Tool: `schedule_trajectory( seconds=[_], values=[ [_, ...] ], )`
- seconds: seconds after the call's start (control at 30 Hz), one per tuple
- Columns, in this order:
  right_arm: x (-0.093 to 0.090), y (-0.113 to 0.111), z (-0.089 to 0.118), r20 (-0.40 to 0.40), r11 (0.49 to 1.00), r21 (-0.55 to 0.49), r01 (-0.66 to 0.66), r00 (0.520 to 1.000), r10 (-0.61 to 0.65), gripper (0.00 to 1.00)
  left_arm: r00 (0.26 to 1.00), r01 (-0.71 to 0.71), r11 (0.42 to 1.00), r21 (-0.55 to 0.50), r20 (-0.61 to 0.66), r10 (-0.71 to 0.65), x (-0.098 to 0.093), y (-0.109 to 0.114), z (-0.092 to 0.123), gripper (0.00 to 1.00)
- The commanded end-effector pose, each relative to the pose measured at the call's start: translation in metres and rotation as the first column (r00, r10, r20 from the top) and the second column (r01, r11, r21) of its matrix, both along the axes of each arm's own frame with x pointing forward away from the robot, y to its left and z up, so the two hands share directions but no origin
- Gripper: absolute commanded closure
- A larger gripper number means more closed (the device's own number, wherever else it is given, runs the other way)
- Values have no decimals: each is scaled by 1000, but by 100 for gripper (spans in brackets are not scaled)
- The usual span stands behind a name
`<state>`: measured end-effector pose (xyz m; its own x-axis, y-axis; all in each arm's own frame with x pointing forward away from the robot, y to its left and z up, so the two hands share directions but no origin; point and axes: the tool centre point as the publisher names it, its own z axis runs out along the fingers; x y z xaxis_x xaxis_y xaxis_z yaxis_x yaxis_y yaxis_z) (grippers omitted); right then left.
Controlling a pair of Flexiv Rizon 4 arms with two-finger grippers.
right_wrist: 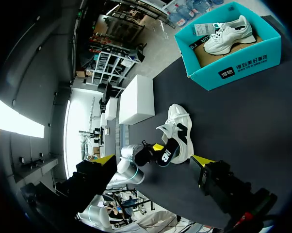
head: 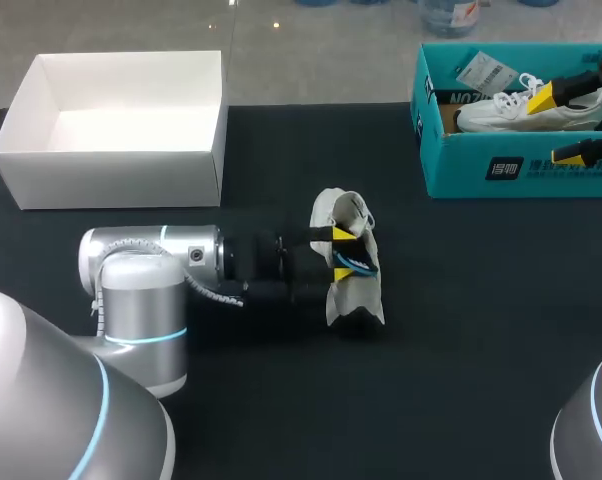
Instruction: Take the shoe out of the shoebox, open the shoe tongue, remove and reinsert the insole, then place the shoe into the shoebox
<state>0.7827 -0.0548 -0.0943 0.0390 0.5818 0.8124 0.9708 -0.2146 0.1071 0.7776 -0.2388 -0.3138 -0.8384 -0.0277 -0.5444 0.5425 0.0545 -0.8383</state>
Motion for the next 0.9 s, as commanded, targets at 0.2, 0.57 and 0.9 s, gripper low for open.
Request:
schedule_trajectory(
  seconds=[0.2, 0.57, 0.9],
  values=[
    [0, 1, 0, -1, 1000, -3, 2, 1000, -2, 0, 1000, 11, 1000, 21, -2, -11, -2, -2, -11, 100],
    [0, 1, 0, -1, 1000, -3, 2, 1000, -2, 0, 997, -72, 996, 45, 1, 72, 22, -9, -28, 100],
    [0, 1, 0, -1, 1000, -3, 2, 1000, -2, 0, 997, -81, 996, 25, 9, 81, 14, 2, -11, 45]
  ],
)
